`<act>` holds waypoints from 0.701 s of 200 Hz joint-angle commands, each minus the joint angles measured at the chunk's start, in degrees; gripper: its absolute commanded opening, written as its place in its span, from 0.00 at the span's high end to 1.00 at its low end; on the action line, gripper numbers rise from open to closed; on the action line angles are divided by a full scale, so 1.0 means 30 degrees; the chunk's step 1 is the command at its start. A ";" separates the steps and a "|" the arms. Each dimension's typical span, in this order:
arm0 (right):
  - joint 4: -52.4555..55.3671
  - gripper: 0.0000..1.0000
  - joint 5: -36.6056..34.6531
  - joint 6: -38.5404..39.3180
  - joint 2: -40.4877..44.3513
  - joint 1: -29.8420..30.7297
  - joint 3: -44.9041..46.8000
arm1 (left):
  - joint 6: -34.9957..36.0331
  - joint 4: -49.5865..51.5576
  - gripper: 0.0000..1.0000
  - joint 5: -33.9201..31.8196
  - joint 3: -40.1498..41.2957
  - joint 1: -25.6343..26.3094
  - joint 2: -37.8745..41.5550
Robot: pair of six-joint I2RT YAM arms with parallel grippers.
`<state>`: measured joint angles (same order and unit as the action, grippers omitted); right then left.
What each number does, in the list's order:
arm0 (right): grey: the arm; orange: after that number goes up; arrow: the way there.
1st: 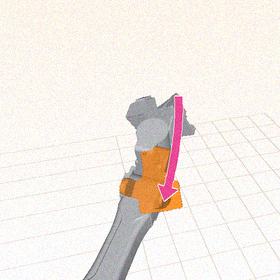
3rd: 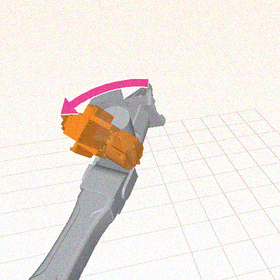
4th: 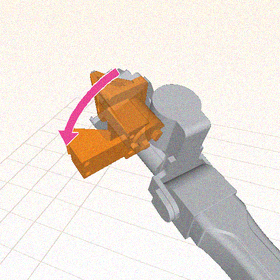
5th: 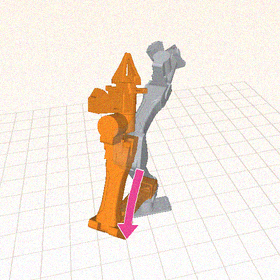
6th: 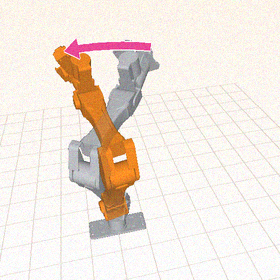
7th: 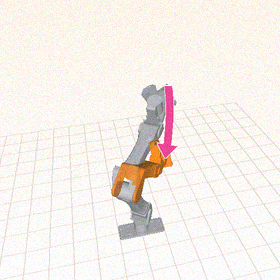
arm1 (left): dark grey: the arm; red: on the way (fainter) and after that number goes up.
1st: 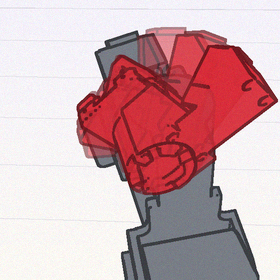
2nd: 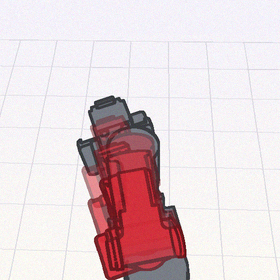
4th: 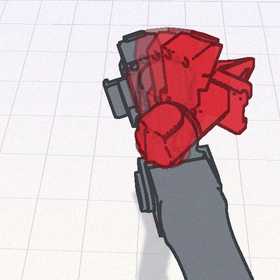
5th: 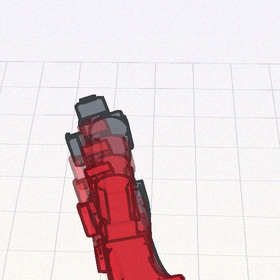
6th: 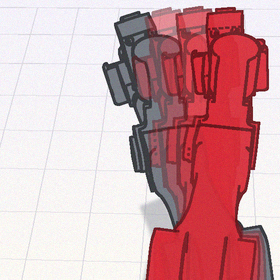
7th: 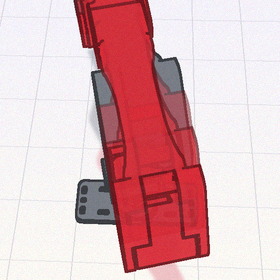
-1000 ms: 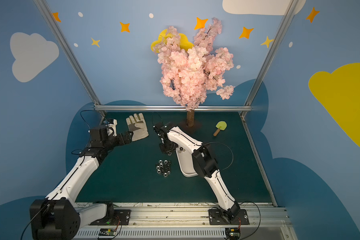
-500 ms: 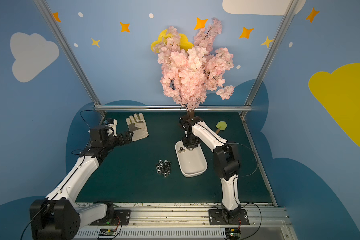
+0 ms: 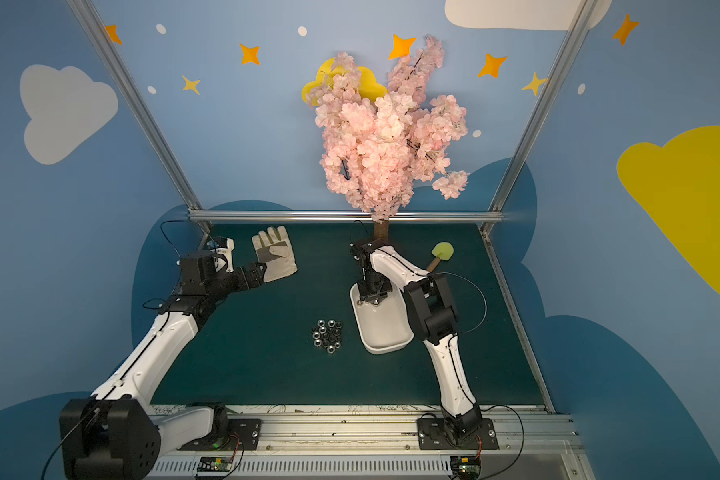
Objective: Put the nuts on the desktop into the storage box
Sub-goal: Place the nut in the storage box.
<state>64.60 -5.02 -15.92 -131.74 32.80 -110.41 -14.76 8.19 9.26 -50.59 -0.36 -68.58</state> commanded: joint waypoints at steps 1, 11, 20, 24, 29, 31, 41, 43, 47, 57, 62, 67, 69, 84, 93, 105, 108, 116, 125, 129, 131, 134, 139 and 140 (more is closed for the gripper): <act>0.0471 0.85 -0.0289 0.0247 -0.0709 0.0025 -0.0968 | 0.0131 0.0250 0.00 0.0137 -0.0540 -0.0024 -0.0006; 0.0474 0.84 -0.0305 0.0276 -0.0820 0.0052 -0.1155 | 0.0146 0.0245 0.00 0.0108 -0.0540 -0.0004 0.0047; 0.0480 0.82 -0.0291 0.0304 -0.0799 0.0056 -0.1301 | 0.0161 0.0259 0.00 0.0042 -0.0547 -0.0009 0.0110; 0.0441 0.81 -0.0291 0.0303 -0.0753 0.0069 -0.1351 | 0.0147 0.0260 0.00 0.0049 -0.0540 -0.0025 0.0116; 0.0438 0.80 -0.0319 0.0300 -0.0671 0.0087 -0.1410 | 0.0146 0.0260 0.00 0.0049 -0.0516 -0.0019 0.0151; 0.0447 0.80 -0.0320 0.0298 -0.0638 0.0106 -0.1424 | 0.0146 0.0260 0.00 0.0049 -0.0512 -0.0017 0.0182; 0.0484 0.76 -0.0320 0.0326 -0.0384 0.0164 -0.1542 | 0.0131 0.0235 0.00 0.0049 -0.0510 -0.0012 0.0128; 0.0488 0.75 -0.0342 0.0334 -0.0324 0.0199 -0.1567 | 0.0142 0.0232 0.00 0.0049 -0.0510 -0.0023 0.0125; 0.0487 0.73 -0.0351 0.0357 -0.0192 0.0223 -0.1597 | 0.0129 0.0227 0.00 0.0049 -0.0510 -0.0026 0.0124; 0.0578 0.70 -0.0447 0.0370 0.0136 0.0284 -0.1732 | 0.0113 0.0202 0.00 0.0104 -0.0481 -0.0024 0.0081; 0.0664 0.68 -0.0484 0.0395 0.0309 0.0339 -0.1793 | 0.0106 0.0198 0.00 0.0135 -0.0481 -0.0023 0.0069; 0.0752 0.65 -0.0492 0.0424 0.0489 0.0389 -0.1850 | 0.0088 0.0216 0.00 0.0152 -0.0481 0.0001 0.0073; 0.0782 0.64 -0.0480 0.0432 0.0568 0.0402 -0.1864 | 0.0110 0.0227 0.00 0.0163 -0.0481 0.0017 0.0068; 0.1068 0.57 -0.0642 0.0497 0.1180 0.0548 -0.2013 | 0.0145 0.0285 0.00 0.0086 -0.0482 0.0004 0.0146; 0.1164 0.54 -0.0721 0.0504 0.1570 0.0660 -0.2015 | 0.0161 0.0271 0.00 0.0006 -0.0482 0.0003 0.0196; 0.1328 0.52 -0.0864 0.0481 0.2155 0.0806 -0.1986 | 0.0146 0.0279 0.00 -0.0038 -0.0454 0.0010 0.0270; 0.1368 0.52 -0.0897 0.0453 0.2315 0.0855 -0.1986 | 0.0146 0.0288 0.00 -0.0039 -0.0456 0.0004 0.0296; 0.1485 0.52 -0.0980 0.0387 0.2746 0.1019 -0.1950 | 0.0146 0.0285 0.00 -0.0011 -0.0452 0.0018 0.0250; 0.1479 0.52 -0.1046 0.0266 0.3301 0.1283 -0.1849 | 0.0135 0.0260 0.00 0.0019 -0.0459 0.0004 0.0260; 0.1457 0.52 -0.1003 0.0245 0.3565 0.1409 -0.1770 | 0.0118 0.0258 0.00 0.0031 -0.0452 0.0034 0.0250; 0.1456 0.52 -0.0974 0.0263 0.3688 0.1506 -0.1741 | 0.0117 0.0274 0.00 0.0045 -0.0459 0.0033 0.0244; 0.1362 0.52 -0.0900 0.0242 0.3887 0.1638 -0.1677 | 0.0120 0.0276 0.00 0.0034 -0.0453 0.0032 0.0245; 0.1258 0.52 -0.0756 0.0265 0.4195 0.1907 -0.1595 | 0.0121 0.0271 0.00 0.0049 -0.0460 0.0036 0.0267; 0.1215 0.52 -0.0699 0.0267 0.4264 0.1962 -0.1571 | 0.0119 0.0266 0.00 0.0034 -0.0456 0.0034 0.0254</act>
<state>66.76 -7.07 -14.74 -125.56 35.99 -114.52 -14.76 8.16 9.23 -50.59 -0.36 -68.58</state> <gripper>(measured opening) 0.482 0.999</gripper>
